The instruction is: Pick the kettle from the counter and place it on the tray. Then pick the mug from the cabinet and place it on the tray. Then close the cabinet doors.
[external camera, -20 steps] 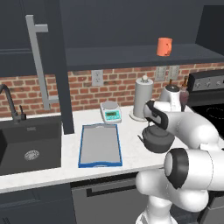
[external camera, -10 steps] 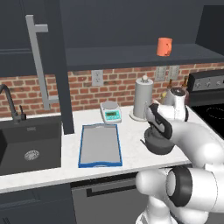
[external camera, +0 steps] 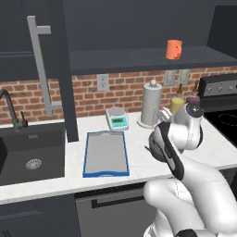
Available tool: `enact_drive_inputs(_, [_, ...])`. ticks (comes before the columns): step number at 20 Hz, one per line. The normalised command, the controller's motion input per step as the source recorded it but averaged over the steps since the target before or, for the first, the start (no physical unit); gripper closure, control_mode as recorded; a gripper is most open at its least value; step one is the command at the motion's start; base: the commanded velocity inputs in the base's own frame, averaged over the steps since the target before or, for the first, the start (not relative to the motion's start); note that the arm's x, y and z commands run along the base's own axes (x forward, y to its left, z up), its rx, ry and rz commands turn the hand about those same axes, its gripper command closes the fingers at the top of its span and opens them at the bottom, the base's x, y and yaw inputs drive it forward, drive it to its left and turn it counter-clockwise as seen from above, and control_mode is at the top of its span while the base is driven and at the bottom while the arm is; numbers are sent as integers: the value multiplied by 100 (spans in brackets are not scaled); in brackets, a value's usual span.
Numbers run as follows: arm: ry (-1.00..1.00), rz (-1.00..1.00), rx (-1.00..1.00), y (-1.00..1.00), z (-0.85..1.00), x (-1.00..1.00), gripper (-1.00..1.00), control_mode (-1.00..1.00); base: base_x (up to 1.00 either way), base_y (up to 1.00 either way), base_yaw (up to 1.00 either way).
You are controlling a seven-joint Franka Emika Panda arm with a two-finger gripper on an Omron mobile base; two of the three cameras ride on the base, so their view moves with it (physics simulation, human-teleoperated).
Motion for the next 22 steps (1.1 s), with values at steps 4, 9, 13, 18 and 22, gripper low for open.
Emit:
enact_drive_inputs(4, [-13,-1,-1,54,45,-3,100,-100,0,0,0])
enact_drive_inputs(9, [0,0,-1,72,45,0,100,-100,0,0,0])
enact_drive_inputs(13, [4,0,0,65,33,15,100,-100,0,0,0])
enact_drive_inputs(18, [9,0,0,64,32,21,100,-100,0,0,0])
enact_drive_inputs(22, [16,0,2,30,27,37,100,-100,0,0,0])
